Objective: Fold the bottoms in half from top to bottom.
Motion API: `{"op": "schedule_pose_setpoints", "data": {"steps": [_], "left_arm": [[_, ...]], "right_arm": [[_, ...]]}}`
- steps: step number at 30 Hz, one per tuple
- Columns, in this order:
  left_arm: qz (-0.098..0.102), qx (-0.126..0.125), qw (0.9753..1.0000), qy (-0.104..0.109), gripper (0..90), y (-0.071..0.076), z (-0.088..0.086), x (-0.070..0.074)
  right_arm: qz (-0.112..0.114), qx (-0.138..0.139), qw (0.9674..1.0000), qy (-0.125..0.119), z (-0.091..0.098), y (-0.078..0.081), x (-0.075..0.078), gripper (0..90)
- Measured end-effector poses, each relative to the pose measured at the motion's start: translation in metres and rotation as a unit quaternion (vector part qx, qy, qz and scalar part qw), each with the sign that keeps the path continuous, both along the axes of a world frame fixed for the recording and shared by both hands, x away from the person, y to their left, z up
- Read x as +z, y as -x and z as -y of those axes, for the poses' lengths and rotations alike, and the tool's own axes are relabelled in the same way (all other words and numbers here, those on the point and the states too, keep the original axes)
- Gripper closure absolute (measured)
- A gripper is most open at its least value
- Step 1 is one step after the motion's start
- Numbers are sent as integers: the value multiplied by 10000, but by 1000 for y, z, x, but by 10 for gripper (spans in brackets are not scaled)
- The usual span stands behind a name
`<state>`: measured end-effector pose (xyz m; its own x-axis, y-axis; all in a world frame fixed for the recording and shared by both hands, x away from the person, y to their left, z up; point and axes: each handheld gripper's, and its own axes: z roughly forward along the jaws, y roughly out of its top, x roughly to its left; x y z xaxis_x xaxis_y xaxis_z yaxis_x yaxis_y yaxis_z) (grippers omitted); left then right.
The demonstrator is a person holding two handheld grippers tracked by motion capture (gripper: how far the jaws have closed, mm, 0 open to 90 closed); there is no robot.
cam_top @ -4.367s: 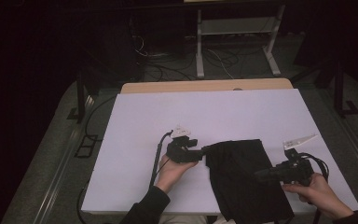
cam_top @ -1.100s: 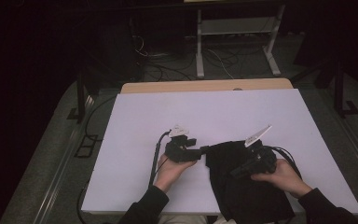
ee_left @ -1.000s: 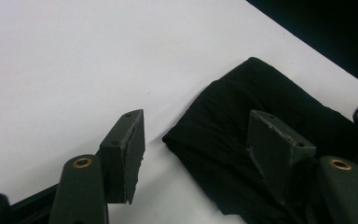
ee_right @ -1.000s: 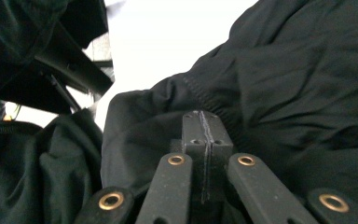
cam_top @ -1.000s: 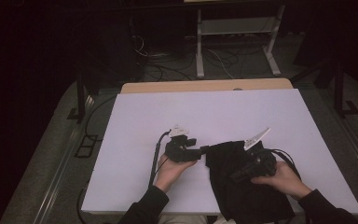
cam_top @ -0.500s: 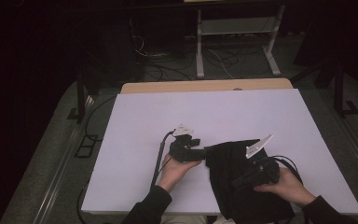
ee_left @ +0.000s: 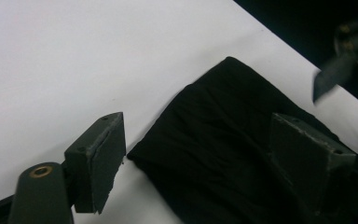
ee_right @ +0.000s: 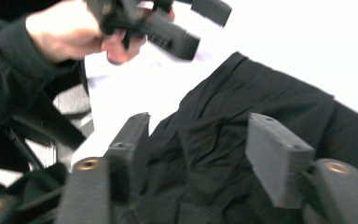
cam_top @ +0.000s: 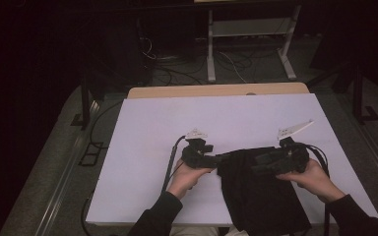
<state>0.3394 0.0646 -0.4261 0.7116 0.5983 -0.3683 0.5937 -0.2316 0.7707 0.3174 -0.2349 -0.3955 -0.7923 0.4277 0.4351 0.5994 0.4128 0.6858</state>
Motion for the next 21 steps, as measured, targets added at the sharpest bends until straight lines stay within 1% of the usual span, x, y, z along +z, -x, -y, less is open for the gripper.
{"op": "schedule_pose_setpoints", "data": {"steps": [2,4,5,6,7,8,9,12,14,16,19,21], "left_arm": [[3,-77,10000,-34,168,-1,2,1],[-11,-91,10000,-32,147,-2,3,1],[-10,-95,9999,-32,144,-2,4,1],[-6,-90,10000,-32,140,-3,4,1],[-2,-85,10000,-25,138,-3,5,0],[-1,-82,10000,-26,133,-3,5,0],[-12,-81,10000,-25,126,-4,5,-1],[-56,-98,9999,-86,78,-7,5,-2],[-48,-57,9998,-163,57,-9,6,-3],[-57,-31,9998,-178,54,-11,7,-3],[-54,-5,9999,-163,33,-15,8,-5],[-61,-19,9998,-169,32,-17,9,-7]], "right_arm": [[36,-142,9999,-30,4,-5,4,307],[51,-219,9997,-49,7,-11,7,206],[72,-276,9996,-19,9,-14,9,154],[133,-364,9992,0,10,-17,10,97],[141,-400,9991,-13,12,-19,10,65],[159,-428,9989,-58,13,-21,11,15],[174,-461,9987,-99,15,-24,10,0],[238,-595,9978,-184,22,-32,7,0],[258,-693,9971,-204,25,-36,4,0],[280,-769,9964,-216,29,-42,0,0],[220,-789,9963,-277,34,-50,-8,0],[127,-812,9959,-369,36,-55,-12,0]]}}
